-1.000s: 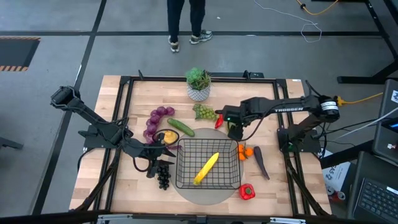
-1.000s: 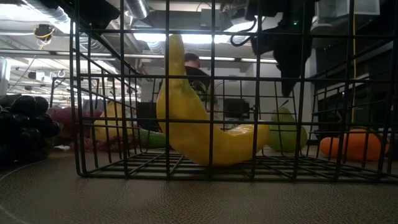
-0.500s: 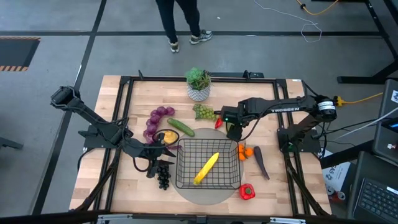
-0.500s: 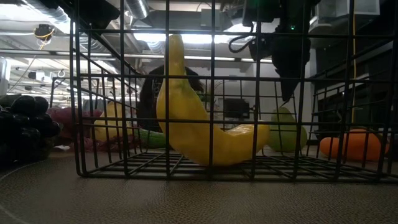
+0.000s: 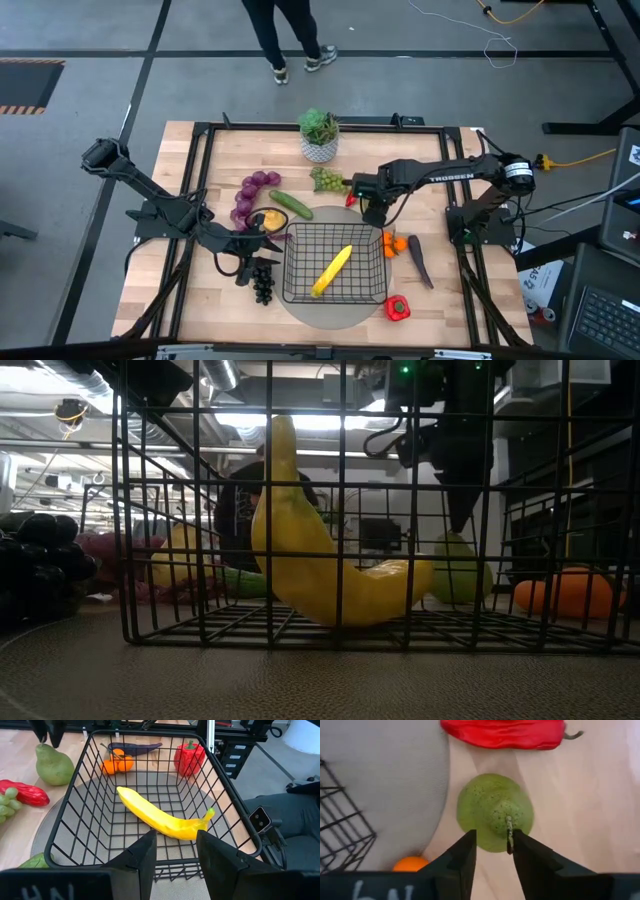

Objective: Build produce basket
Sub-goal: Put the green pear into the black wire basket

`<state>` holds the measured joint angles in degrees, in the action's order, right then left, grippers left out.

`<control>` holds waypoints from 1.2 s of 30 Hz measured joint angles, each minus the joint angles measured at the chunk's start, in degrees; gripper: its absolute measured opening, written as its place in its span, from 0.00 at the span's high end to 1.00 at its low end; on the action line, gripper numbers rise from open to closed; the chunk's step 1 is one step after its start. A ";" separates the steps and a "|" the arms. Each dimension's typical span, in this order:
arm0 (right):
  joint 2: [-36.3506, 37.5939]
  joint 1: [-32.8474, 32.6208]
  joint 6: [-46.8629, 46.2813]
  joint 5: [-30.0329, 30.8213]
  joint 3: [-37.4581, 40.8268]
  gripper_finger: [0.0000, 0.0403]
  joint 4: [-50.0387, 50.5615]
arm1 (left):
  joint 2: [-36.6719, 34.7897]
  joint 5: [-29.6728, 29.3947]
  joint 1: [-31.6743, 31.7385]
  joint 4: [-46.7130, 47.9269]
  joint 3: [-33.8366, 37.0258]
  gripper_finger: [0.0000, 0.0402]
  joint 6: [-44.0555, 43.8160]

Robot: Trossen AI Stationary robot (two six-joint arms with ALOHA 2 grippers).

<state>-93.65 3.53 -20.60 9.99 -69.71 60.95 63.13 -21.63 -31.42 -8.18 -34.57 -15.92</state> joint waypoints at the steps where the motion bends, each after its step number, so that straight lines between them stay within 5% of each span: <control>1: 0.00 0.00 0.00 0.01 0.00 0.71 -0.02 | 0.00 0.00 0.01 -0.01 0.00 0.67 -0.01; 14: 0.00 0.00 0.07 0.24 -0.04 0.97 -0.02 | 0.00 0.01 0.01 0.00 0.00 0.67 0.00; 24: 0.00 -2.30 1.07 9.57 -1.91 0.99 1.06 | 0.00 0.00 0.02 -0.01 -0.01 0.67 0.00; 36: 0.10 -11.38 7.14 10.00 -16.94 1.00 -4.78 | 0.00 0.01 0.02 0.01 -0.02 0.67 0.00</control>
<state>-93.55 -7.85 -13.46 19.99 -86.66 56.16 63.13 -21.62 -31.40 -8.17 -34.59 -15.92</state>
